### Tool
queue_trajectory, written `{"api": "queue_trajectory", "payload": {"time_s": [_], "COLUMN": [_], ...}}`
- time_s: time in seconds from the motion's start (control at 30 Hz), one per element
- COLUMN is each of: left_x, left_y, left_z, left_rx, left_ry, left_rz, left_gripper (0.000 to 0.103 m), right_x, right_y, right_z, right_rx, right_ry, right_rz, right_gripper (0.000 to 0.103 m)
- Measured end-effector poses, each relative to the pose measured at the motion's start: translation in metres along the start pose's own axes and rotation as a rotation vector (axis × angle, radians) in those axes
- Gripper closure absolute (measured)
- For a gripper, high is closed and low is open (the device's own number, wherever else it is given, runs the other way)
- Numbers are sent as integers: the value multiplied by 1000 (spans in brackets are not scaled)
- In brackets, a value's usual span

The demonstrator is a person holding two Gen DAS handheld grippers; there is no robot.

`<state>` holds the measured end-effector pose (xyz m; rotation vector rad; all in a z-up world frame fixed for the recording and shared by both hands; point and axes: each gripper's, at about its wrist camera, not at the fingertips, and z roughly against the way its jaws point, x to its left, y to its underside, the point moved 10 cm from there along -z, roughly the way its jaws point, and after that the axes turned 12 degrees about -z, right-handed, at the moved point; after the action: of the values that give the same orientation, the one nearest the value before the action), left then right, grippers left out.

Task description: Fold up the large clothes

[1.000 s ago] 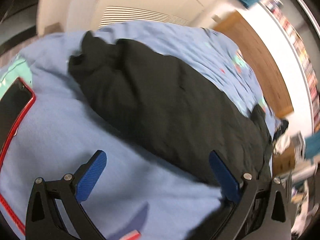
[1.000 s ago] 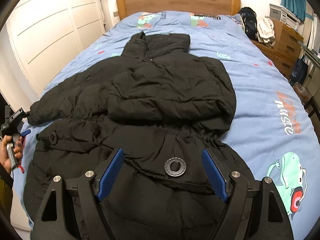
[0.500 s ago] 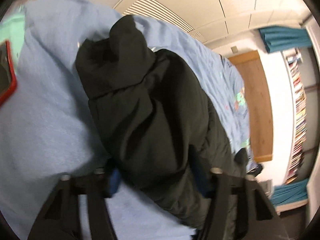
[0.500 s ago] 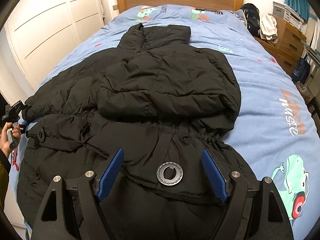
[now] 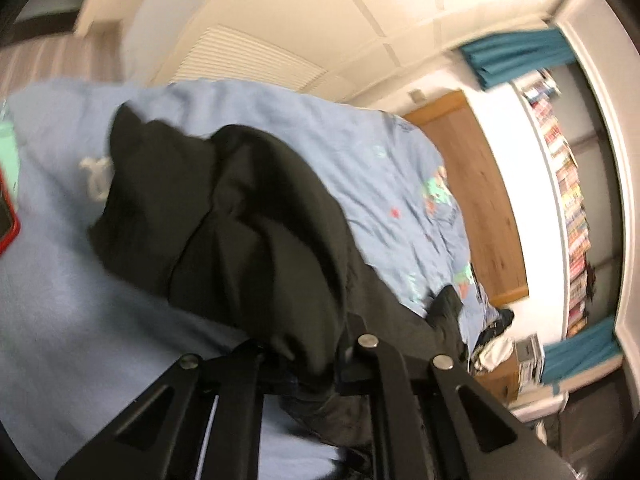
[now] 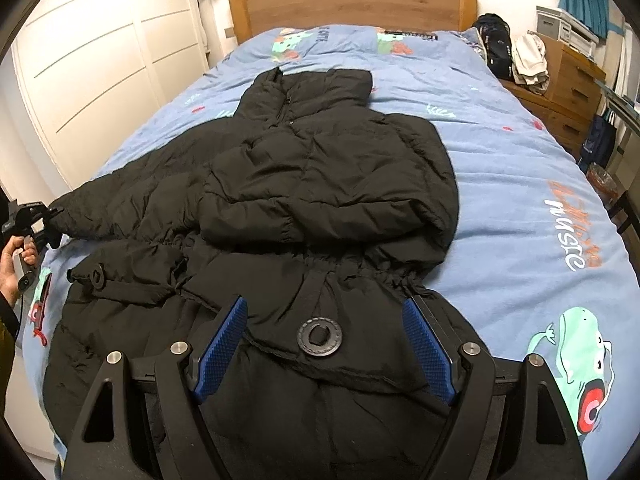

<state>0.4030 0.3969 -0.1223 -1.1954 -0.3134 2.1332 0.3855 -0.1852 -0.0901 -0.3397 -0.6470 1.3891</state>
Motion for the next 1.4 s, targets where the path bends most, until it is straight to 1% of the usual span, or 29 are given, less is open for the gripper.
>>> {"api": "queue_trajectory", "payload": {"time_s": [0.17,0.3,0.37,0.4,0.43,0.53,0.57,0.63,0.7,0.73,0.8,0.83,0.9,1.0,1.1,1.17,1.3,1.4], "left_x": [-85,-159,-193,-215,-227,-273,-283,-304,-315,-317,-320,-320,-318,-305,-292,-291,-289,-293], "left_y": [1,22,38,51,61,101,112,143,174,186,220,228,253,286,298,303,301,293], "left_z": [15,18,17,14,13,4,1,-8,-18,-21,-31,-38,-46,-50,-47,-40,-20,-1], "left_rx": [6,38,64,84,96,150,163,205,248,263,314,329,364,415,429,430,433,429], "left_ry": [54,120,148,166,177,209,213,218,209,204,182,171,135,83,53,56,75,64], "left_rz": [-153,-259,-310,-343,-363,-454,-477,-533,-585,-604,-654,-674,-733,-810,-856,-867,-860,-872], "left_gripper": [94,94,94,94,94,94,94,94,94,94,94,94,93,93,91,88,81,80], "right_x": [-17,-38,-50,-54,-60,-77,-82,-93,-103,-106,-113,-117,-120,-123,-124,-121,-108,-93], "right_y": [-3,-6,-6,-6,-6,-5,-5,-5,-4,-4,-3,-2,0,2,4,4,3,2], "right_z": [19,37,46,49,52,62,64,68,70,70,69,68,66,64,61,60,65,77], "right_rx": [-34,-66,-81,-86,-91,-107,-111,-119,-124,-125,-126,-125,-121,-115,-109,-104,-104,-113], "right_ry": [-17,-18,-16,-18,-21,-20,-19,-17,-12,-10,-8,-7,-6,-7,-12,-15,-36,-65], "right_rz": [-37,-66,-81,-89,-101,-131,-141,-159,-172,-177,-191,-199,-209,-214,-218,-218,-202,-179], "right_gripper": [24,24,24,24,24,24,24,24,24,24,24,24,24,24,24,24,24,24]}}
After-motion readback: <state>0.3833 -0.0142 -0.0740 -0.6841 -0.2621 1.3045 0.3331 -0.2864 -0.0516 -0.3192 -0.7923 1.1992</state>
